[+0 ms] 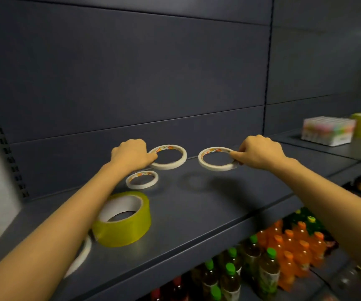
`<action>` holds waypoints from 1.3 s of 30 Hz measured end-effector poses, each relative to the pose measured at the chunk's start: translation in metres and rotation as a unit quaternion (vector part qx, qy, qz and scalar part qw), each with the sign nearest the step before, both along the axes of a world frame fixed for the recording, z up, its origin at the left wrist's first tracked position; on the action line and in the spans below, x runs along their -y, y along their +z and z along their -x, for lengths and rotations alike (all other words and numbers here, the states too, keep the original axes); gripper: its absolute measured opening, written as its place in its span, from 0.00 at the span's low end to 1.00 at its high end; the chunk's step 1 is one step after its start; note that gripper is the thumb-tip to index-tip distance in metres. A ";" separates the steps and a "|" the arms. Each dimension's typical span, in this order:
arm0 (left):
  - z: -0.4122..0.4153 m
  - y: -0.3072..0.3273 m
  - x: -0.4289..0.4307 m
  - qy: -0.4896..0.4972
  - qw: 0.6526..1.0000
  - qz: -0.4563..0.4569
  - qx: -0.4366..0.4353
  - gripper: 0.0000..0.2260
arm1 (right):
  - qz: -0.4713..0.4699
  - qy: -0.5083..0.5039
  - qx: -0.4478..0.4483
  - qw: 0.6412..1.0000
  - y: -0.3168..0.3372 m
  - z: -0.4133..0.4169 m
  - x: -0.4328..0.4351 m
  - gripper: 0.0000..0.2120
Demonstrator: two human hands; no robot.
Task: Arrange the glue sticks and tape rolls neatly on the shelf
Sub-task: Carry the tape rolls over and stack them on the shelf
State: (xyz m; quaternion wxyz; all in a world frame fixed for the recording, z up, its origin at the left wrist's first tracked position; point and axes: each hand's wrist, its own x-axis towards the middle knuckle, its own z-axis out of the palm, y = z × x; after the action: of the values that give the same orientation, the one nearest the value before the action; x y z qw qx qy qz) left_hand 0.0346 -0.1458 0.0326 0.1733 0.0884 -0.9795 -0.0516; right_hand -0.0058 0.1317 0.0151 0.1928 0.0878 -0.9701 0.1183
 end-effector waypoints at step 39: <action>0.259 0.000 -0.605 -0.230 0.971 0.050 -0.031 0.20 | -0.085 -0.216 -0.052 0.971 -0.013 0.156 -0.590 0.24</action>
State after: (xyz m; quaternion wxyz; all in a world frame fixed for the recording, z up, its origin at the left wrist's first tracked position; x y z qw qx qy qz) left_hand -0.2243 0.4591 0.0329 0.1914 -0.1502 -0.9690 -0.0435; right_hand -0.1620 0.7213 0.0022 0.2555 -0.1018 -0.9613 -0.0136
